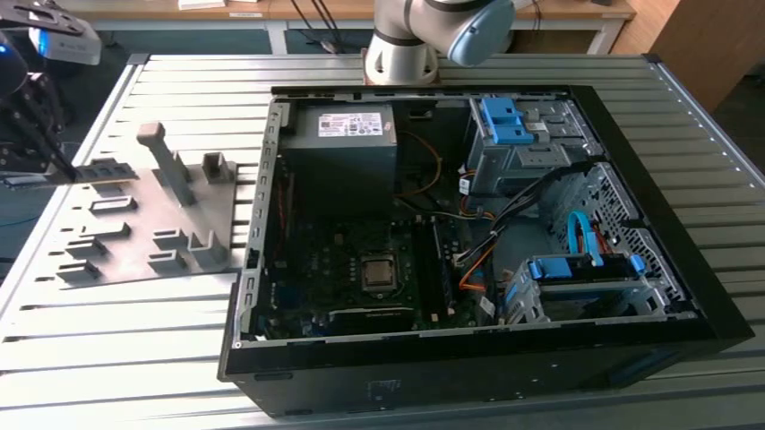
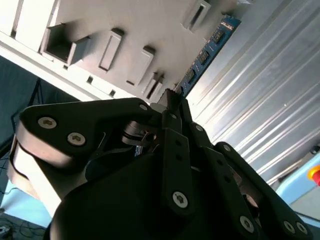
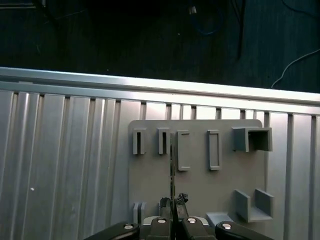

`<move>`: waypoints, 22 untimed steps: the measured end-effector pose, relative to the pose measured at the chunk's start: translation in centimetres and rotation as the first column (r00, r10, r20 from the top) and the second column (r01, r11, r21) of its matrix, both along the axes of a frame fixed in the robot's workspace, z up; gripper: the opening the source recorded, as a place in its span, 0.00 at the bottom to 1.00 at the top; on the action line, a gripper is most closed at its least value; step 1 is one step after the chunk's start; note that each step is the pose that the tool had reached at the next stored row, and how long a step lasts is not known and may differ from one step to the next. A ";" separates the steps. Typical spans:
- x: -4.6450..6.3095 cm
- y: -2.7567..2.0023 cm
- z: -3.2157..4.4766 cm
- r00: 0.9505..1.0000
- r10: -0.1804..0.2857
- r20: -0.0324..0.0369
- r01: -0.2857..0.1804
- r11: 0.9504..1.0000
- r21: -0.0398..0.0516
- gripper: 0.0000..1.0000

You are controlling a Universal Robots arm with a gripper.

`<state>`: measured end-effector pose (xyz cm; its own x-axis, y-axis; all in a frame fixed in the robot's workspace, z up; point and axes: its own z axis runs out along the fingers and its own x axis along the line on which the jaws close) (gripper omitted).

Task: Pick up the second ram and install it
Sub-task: 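Pick up the second ram and move it above second insertion slot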

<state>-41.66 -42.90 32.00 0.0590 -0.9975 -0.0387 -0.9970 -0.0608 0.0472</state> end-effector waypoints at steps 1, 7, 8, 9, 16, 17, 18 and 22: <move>0.0 0.00 0.00 1.000 -0.006 0.000 0.006 1.000 -0.013 0.14; 0.0 0.01 0.01 0.995 -0.102 0.000 0.102 0.995 -0.020 0.14; 0.0 0.00 0.01 0.993 -0.120 0.000 0.120 0.993 -0.020 0.14; 0.0 0.01 0.00 0.989 -0.149 0.000 0.149 0.989 -0.020 0.14; 0.0 0.00 0.52 0.989 -0.149 0.000 0.149 0.989 -0.020 0.14; 0.0 0.00 0.74 0.989 -0.149 0.000 0.149 0.989 -0.019 0.14; 0.0 0.00 0.96 0.989 -0.149 0.000 0.149 0.989 -0.019 0.14; 0.0 0.00 1.67 0.989 -0.149 0.000 0.149 0.989 -0.019 0.14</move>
